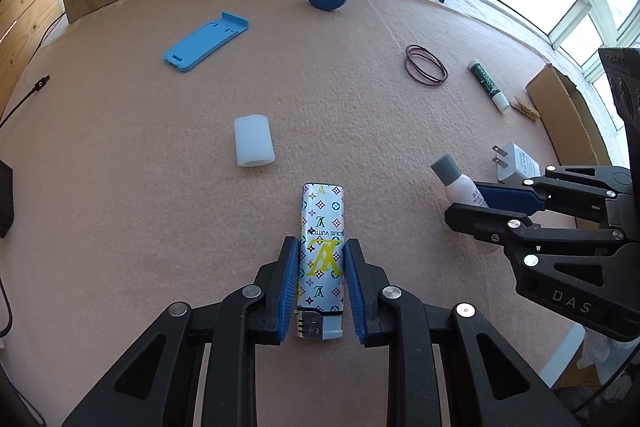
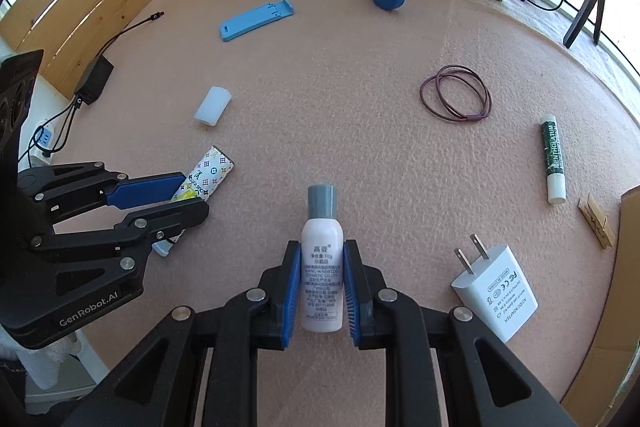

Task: Organize objects
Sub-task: 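Grasp the small white bottle with the right tool while the left tool grasps the patterned lighter, then carry the small bottle with the right tool while the left tool carries the lighter over the box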

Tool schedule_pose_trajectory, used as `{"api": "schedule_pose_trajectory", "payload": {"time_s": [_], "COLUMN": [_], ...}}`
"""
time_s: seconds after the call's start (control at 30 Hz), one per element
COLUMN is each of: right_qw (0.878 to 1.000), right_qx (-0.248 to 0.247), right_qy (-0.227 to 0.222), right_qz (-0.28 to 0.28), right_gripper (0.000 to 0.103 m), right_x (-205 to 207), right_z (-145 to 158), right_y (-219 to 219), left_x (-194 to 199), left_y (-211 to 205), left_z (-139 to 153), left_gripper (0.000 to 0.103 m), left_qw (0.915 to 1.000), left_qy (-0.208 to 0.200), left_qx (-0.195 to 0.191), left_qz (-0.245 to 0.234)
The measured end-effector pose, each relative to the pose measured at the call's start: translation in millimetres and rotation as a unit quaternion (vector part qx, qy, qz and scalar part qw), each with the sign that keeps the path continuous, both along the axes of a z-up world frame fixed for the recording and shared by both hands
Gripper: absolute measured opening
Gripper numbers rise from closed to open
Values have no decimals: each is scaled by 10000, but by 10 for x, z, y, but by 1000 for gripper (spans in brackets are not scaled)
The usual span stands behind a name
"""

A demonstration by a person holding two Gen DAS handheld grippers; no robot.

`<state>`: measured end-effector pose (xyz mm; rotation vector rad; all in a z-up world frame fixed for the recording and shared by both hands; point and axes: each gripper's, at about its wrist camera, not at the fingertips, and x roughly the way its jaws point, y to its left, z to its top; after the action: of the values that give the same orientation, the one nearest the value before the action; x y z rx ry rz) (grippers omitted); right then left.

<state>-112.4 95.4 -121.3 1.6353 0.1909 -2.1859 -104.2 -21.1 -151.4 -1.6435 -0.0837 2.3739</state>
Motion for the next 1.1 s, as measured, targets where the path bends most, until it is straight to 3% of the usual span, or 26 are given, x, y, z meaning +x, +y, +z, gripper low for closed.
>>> {"api": "schedule_pose_trajectory", "payload": {"time_s": [0.23,0.47,0.8,1.1], "right_qw": [9992,9963,9861,9681], "right_qx": [-201,-335,-294,-127], "right_qy": [296,638,942,1092], "right_qz": [-154,-475,-1335,-2251], "right_gripper": [18,18,18,18], "right_x": [160,371,654,892], "right_z": [290,594,864,937], "right_y": [272,636,1616,2602], "left_x": [141,139,-27,-350], "left_y": [169,622,1723,2811], "left_z": [235,588,974,1100], "left_gripper": [25,25,25,25], "left_qw": [9998,9977,9873,9752], "left_qy": [151,480,866,948], "left_qx": [91,218,387,632], "left_qz": [-49,-421,-1272,-1898]}}
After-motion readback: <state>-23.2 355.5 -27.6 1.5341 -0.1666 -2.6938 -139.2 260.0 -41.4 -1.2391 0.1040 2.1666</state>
